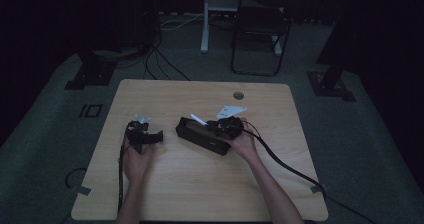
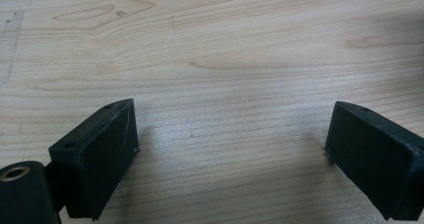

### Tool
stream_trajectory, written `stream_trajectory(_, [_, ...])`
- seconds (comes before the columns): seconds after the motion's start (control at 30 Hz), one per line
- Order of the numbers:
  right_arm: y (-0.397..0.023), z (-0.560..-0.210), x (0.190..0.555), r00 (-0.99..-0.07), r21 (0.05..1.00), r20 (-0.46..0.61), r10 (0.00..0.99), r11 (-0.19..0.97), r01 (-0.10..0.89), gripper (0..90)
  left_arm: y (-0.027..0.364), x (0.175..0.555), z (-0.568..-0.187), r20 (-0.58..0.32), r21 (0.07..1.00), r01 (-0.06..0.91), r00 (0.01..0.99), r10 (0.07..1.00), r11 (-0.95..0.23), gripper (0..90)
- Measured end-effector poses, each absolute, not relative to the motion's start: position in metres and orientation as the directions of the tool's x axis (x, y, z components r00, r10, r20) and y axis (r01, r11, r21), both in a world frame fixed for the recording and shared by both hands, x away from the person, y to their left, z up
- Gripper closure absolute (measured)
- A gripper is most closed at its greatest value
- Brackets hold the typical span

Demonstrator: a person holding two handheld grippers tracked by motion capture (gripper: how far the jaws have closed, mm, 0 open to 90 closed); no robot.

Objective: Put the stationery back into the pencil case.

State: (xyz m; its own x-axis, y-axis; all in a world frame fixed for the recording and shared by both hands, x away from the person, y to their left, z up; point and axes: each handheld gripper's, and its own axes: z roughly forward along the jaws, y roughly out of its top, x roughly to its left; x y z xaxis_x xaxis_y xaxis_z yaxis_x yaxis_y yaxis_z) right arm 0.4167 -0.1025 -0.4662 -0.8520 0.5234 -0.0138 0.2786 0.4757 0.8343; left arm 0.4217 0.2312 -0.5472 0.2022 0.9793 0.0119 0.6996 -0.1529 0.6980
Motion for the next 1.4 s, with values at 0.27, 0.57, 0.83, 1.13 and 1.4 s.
stream_trajectory(0.27, [-0.1004,-0.4697,0.4169,-0.858,0.828,-0.011,0.514,0.486,0.281,78.4,0.2312,0.4217,-0.5473,0.012,0.698,0.700,0.202,0.979,-0.153,7.1])
stream_trajectory(0.57, [-0.0997,-0.4715,0.4177,-0.860,0.823,-0.010,0.510,0.492,0.282,78.3,0.2312,0.4218,-0.5473,0.012,0.698,0.700,0.202,0.979,-0.153,7.1])
stream_trajectory(0.83, [-0.0991,-0.4731,0.4185,-0.860,0.823,-0.006,0.511,0.491,0.286,78.3,0.2312,0.4217,-0.5472,0.014,0.697,0.700,0.203,0.979,-0.155,7.1])
stream_trajectory(1.13, [-0.0999,-0.4726,0.4193,-0.852,0.831,0.000,0.523,0.474,0.291,65.7,0.2313,0.4217,-0.5472,0.014,0.697,0.700,0.202,0.979,-0.155,7.1])
stream_trajectory(1.4, [-0.1009,-0.4701,0.4164,-0.833,0.837,0.004,0.553,0.454,0.306,39.8,0.2312,0.4217,-0.5472,0.013,0.698,0.700,0.203,0.979,-0.154,7.1])
